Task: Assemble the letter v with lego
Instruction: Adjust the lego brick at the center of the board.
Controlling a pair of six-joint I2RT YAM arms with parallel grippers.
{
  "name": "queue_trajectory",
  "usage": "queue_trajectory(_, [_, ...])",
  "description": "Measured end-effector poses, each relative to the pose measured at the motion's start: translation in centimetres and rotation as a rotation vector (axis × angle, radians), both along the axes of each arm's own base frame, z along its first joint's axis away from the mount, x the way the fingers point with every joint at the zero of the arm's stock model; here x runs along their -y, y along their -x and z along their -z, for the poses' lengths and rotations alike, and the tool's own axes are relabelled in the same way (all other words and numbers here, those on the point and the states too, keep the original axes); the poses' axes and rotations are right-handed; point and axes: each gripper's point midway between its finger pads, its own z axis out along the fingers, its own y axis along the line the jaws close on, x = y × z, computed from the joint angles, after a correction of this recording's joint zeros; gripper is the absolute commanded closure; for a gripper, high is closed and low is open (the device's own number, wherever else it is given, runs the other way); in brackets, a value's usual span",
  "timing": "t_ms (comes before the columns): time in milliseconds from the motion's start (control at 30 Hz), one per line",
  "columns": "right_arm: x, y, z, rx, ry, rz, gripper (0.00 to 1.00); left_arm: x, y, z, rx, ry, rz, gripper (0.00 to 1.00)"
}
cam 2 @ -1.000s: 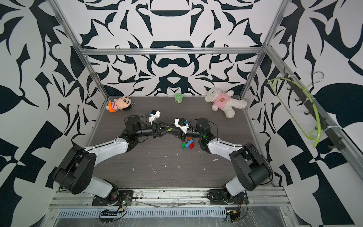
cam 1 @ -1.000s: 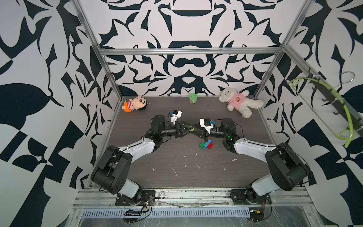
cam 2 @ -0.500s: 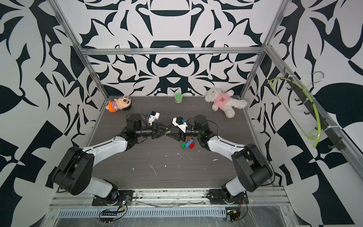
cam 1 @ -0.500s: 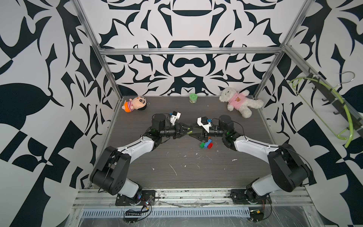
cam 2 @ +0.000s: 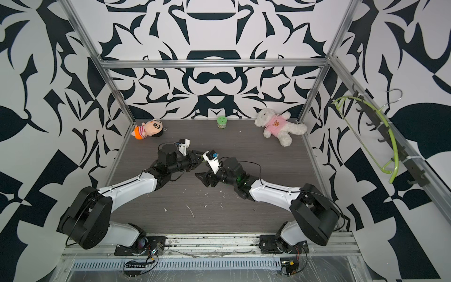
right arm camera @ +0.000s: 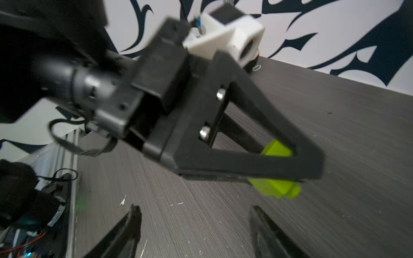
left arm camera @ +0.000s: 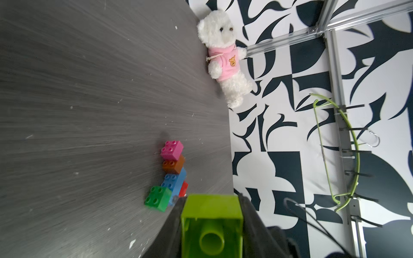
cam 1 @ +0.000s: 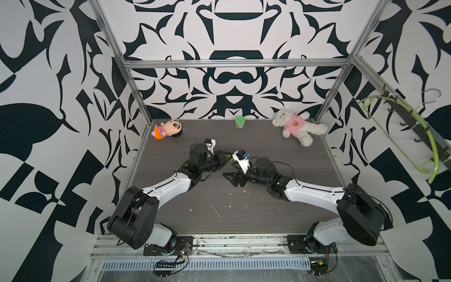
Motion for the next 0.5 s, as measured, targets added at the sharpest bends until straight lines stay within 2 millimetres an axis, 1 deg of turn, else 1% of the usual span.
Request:
queue_trajectory(100, [0.4,-1.6,0.9,-0.010,0.005,0.096,0.28,0.0,-0.6,-1.1,0.016,0.044,-0.034,0.77])
queue_trajectory(167, [0.7,-2.4,1.0,-0.005,-0.006,0.143,0.33,-0.1,-0.8,-1.4,0.021,0.061,-0.053,0.76])
queue_trajectory(267, [1.1,-3.5,0.0,0.021,-0.041,0.195,0.41,-0.6,-0.7,-0.3,-0.006,0.061,-0.078,0.75])
queue_trajectory(367, [1.3,-4.2,-1.3,0.054,-0.087,0.213,0.42,-0.9,-0.5,0.7,-0.034,0.053,-0.094,0.75])
queue_trajectory(500, [1.1,-4.9,-1.4,0.058,-0.112,0.218,0.44,-0.9,-0.6,0.3,-0.029,0.064,-0.102,0.74])
